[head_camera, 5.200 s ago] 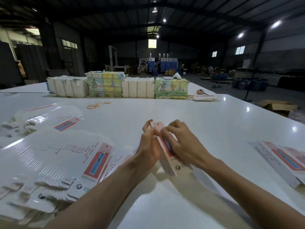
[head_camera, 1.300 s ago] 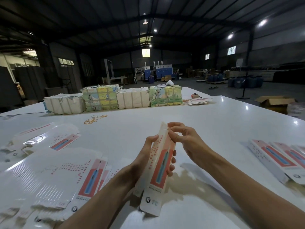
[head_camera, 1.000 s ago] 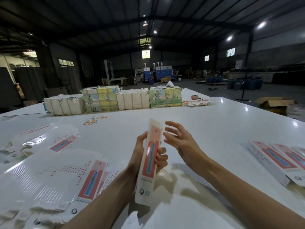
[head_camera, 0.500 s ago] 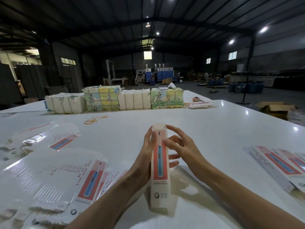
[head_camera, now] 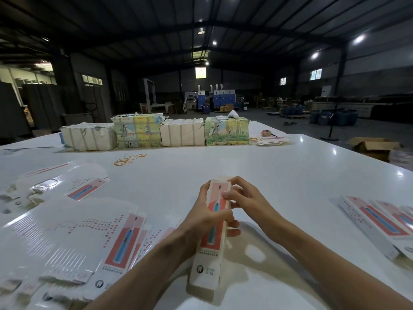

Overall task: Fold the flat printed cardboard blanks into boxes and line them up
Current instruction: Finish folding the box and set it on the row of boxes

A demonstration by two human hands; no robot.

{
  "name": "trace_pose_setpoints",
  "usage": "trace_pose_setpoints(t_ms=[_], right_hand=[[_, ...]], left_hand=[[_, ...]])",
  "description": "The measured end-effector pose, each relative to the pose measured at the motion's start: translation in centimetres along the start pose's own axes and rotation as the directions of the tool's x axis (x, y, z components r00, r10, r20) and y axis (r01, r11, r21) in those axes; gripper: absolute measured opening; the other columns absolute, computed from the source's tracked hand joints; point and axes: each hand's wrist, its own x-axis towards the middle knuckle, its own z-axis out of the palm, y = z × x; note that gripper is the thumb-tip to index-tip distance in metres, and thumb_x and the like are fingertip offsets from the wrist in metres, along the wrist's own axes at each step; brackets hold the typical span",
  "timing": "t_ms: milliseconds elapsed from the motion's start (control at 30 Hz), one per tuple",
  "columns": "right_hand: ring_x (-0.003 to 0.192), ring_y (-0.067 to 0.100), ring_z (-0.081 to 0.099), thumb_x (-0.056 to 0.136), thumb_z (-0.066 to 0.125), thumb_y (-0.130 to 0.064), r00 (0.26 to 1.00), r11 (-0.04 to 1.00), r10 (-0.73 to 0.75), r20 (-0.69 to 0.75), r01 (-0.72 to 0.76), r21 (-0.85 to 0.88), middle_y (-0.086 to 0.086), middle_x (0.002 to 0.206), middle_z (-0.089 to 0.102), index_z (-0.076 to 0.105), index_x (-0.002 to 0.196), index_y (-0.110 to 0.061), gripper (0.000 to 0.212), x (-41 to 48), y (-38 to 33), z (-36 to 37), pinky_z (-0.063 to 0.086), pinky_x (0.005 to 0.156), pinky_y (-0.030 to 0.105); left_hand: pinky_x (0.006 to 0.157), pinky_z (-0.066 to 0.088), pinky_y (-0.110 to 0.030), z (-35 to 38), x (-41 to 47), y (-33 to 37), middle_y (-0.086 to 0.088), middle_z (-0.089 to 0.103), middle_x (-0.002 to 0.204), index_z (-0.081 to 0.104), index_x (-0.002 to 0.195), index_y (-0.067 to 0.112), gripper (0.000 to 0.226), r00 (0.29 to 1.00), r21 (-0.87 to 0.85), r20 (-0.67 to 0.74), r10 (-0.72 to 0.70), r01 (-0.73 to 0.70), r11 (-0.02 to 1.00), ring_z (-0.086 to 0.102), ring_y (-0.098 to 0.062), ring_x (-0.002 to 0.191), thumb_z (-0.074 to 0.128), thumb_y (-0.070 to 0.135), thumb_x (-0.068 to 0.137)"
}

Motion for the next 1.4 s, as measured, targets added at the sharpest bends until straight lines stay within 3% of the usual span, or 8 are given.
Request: trace_pose_setpoints(t_ms=[100, 200, 433, 533, 733, 967, 1200, 1400], right_hand=[[0.101, 0.012, 0.075, 0.106, 0.053, -0.050, 0.995, 0.992, 0.051, -0.080, -0.042, 0.118, -0.014, 0.104, 0.076, 0.057, 0.128, -0.035, 0.027, 0.4, -0.1, 0.0, 0.062, 0.081, 0.026], [0.100, 0.015, 0.077, 0.110, 0.050, -0.038, 0.974, 0.976, 0.113, -0.195, -0.072, 0.207, -0.008, 0.104, 0.077, 0.057, 0.129, -0.036, 0.021, 0.8, 0.1, -0.4, 0.064, 0.084, 0.033], [0.100, 0.026, 0.077, 0.108, 0.053, -0.013, 0.987, 0.992, 0.016, -0.162, 0.004, 0.123, 0.003, 0.105, 0.078, 0.073, 0.118, -0.018, 0.022, 0.2, -0.3, -1.2, 0.064, 0.080, 0.034], [0.102, 0.030, 0.077, 0.108, 0.052, -0.007, 0.988, 0.984, 0.039, -0.151, -0.011, 0.177, 0.004, 0.107, 0.079, 0.076, 0.114, -0.013, 0.025, 0.4, -0.8, -1.4, 0.065, 0.077, 0.036], [0.102, 0.033, 0.077, 0.105, 0.060, -0.035, 0.982, 0.912, 0.177, -0.069, -0.138, 0.387, 0.014, 0.110, 0.078, 0.083, 0.104, -0.013, 0.032, 0.3, -1.6, -1.6, 0.064, 0.076, 0.035], [0.097, 0.030, 0.078, 0.100, 0.068, -0.018, 0.967, 0.903, 0.233, -0.100, -0.177, 0.392, 0.015, 0.104, 0.079, 0.085, 0.098, -0.014, 0.017, 0.5, -1.4, -1.6, 0.064, 0.068, 0.036], [0.097, 0.030, 0.078, 0.102, 0.065, -0.014, 0.962, 0.898, 0.254, -0.102, -0.195, 0.395, 0.015, 0.103, 0.079, 0.085, 0.094, -0.011, 0.022, 0.6, -1.4, -1.9, 0.064, 0.069, 0.037], [0.093, 0.030, 0.079, 0.102, 0.064, -0.011, 0.961, 0.901, 0.268, -0.074, -0.222, 0.372, 0.015, 0.101, 0.079, 0.085, 0.091, -0.011, 0.024, 0.5, -1.6, -2.4, 0.064, 0.068, 0.037]], left_hand=[[0.068, 0.064, -0.033, 0.1, -0.2, 0.3, -0.008, 0.064, 0.121, 0.029, 0.146, 0.044, 0.092, 0.999, 0.058, 0.028, -0.034, 0.032, 0.998, 0.079, -0.025, 0.087, 0.082, 0.020, 0.074], [0.072, 0.065, -0.035, 0.2, -0.4, 0.4, -0.004, 0.064, 0.121, 0.030, 0.144, 0.047, 0.088, 0.996, 0.073, 0.082, -0.029, 0.023, 0.997, 0.078, -0.026, 0.091, 0.083, 0.013, 0.082], [0.075, 0.065, -0.034, 0.3, -0.4, 0.5, -0.002, 0.065, 0.120, 0.029, 0.146, 0.041, 0.080, 0.989, 0.149, 0.130, -0.064, 0.044, 0.988, 0.078, -0.023, 0.090, 0.078, 0.008, 0.092], [0.071, 0.064, -0.031, 0.5, -0.4, 0.7, -0.002, 0.064, 0.120, 0.027, 0.146, 0.042, 0.086, 0.991, 0.145, 0.126, -0.055, 0.036, 0.989, 0.079, -0.023, 0.087, 0.082, 0.012, 0.087], [0.069, 0.064, -0.032, 0.6, -0.3, 0.5, -0.003, 0.063, 0.119, 0.025, 0.144, 0.047, 0.093, 0.992, 0.139, 0.107, -0.063, 0.048, 0.989, 0.079, -0.025, 0.085, 0.081, 0.018, 0.076], [0.067, 0.064, -0.033, 0.2, -0.1, -0.4, -0.003, 0.060, 0.117, 0.026, 0.126, 0.070, 0.095, 0.994, 0.126, 0.111, -0.025, 0.011, 0.992, 0.078, -0.021, 0.085, 0.084, 0.012, 0.077], [0.069, 0.064, -0.033, 0.2, 0.1, -0.4, 0.002, 0.054, 0.121, 0.017, 0.131, 0.073, 0.106, 0.992, 0.165, 0.125, 0.025, -0.045, 0.985, 0.073, -0.005, 0.095, 0.084, 0.014, 0.073], [0.073, 0.066, -0.040, 0.4, 0.1, -0.4, 0.005, 0.052, 0.128, 0.021, 0.133, 0.078, 0.110, 0.988, 0.170, 0.144, 0.051, -0.076, 0.983, 0.071, -0.021, 0.107, 0.084, 0.012, 0.073]])
